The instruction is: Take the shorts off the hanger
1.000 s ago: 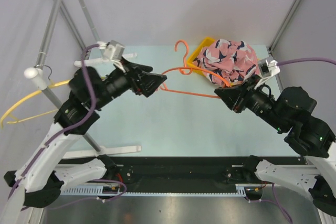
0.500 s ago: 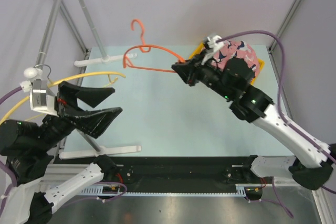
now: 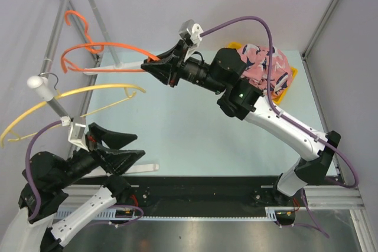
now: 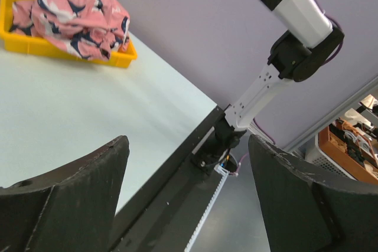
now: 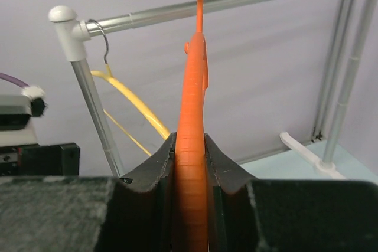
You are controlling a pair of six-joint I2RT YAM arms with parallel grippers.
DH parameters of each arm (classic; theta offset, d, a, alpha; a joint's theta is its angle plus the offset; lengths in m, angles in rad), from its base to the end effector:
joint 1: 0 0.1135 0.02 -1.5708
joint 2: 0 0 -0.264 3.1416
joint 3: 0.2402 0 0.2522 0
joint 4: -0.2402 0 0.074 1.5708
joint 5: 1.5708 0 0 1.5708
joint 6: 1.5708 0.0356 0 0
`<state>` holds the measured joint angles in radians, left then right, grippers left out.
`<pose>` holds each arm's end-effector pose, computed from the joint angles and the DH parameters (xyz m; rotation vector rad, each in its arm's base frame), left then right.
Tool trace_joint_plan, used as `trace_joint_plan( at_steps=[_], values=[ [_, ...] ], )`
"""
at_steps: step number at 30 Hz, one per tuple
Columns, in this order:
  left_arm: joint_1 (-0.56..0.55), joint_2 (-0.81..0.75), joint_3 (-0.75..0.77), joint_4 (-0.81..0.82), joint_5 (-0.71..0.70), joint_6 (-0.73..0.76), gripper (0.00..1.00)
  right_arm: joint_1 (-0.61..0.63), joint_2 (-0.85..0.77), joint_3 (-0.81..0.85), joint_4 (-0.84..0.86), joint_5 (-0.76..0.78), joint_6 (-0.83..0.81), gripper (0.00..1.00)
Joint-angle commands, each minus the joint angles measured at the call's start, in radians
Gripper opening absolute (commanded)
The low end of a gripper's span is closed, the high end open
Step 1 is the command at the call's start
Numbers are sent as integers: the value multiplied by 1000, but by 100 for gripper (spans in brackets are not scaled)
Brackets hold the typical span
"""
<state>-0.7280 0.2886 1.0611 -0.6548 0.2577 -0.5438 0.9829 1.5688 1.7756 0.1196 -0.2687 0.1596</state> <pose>0.0000 -0.0122 0.4153 0.3705 1.5346 -1.2068 0.1860 0.2961 0.5212 -0.7561 1.1101 1.1451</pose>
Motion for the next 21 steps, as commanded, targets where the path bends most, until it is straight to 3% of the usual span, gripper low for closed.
trace_joint_plan(
  at_steps=[1, 9, 21],
  values=[
    [-2, -69, -64, -40, -11, -62, 86, 2, 39, 91, 144, -125, 3, 0],
    [-4, -103, -102, -82, -34, -84, 86, 3, 157, 182, 112, -338, 27, 0],
    [-4, -126, -147, -83, -37, -113, 85, -39, 148, 91, 180, -539, 87, 0]
  ],
)
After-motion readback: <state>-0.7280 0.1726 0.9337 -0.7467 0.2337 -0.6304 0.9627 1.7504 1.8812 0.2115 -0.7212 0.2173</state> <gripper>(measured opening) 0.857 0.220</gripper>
